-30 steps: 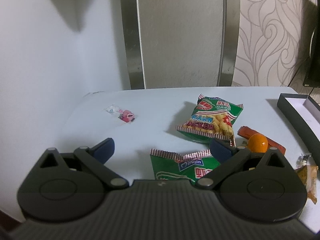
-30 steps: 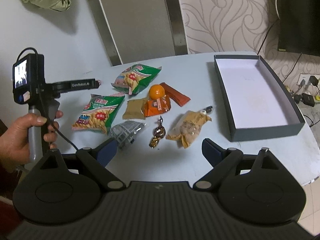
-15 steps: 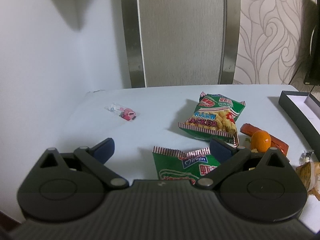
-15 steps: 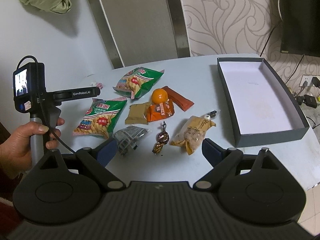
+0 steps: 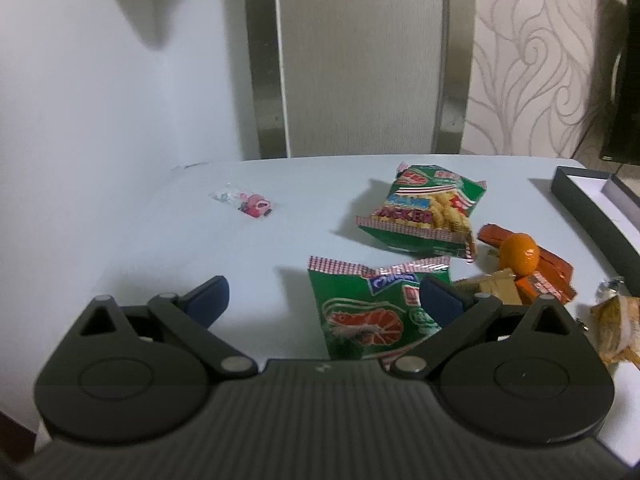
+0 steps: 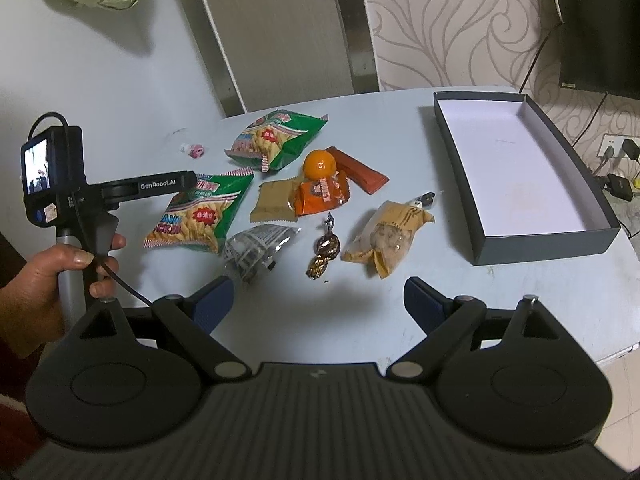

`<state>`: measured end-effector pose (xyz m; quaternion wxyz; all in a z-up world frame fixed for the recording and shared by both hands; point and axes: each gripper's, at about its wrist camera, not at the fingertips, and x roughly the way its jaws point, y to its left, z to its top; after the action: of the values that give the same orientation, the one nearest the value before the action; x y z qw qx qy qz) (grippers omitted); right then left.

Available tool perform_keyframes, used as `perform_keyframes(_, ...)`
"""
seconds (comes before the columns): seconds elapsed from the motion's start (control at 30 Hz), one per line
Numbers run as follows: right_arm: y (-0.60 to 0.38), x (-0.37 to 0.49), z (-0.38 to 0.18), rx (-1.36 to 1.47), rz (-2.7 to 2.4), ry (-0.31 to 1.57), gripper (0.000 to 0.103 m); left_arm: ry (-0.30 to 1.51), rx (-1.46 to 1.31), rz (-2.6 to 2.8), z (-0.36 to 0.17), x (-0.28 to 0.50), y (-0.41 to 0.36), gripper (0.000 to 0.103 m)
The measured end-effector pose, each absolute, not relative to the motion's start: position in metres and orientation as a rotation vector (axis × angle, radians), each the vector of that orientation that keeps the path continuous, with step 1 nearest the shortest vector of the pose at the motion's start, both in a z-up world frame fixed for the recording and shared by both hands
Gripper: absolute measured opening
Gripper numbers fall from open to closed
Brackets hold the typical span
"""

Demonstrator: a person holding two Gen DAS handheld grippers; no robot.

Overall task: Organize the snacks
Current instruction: 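Move both tools toward the pile of snacks on the table, then grasp the green PRAWN chip bag with left tool while right tool grasps clear plastic packet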

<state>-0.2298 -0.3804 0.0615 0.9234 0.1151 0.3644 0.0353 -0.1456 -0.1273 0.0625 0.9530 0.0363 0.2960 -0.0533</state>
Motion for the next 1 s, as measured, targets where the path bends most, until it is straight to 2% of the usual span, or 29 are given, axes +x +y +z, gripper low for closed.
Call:
perform_keyframes(0.73, -0.377, -0.23, 0.06, 0.202, 0.081, 0.722, 0.094, 0.674, 0.064, -0.254, 0.036, -0.137, -0.15, 0.103)
perform_keyframes(0.93, -0.37, -0.212, 0.056, 0.111, 0.117, 0.713, 0.094, 0.683, 0.094, -0.259, 0.031, -0.137, -0.151, 0.103)
perform_keyframes(1.0, -0.365, -0.199, 0.052, 0.08, 0.147, 0.722, 0.093, 0.678, 0.115, -0.233, 0.031, -0.137, -0.147, 0.099)
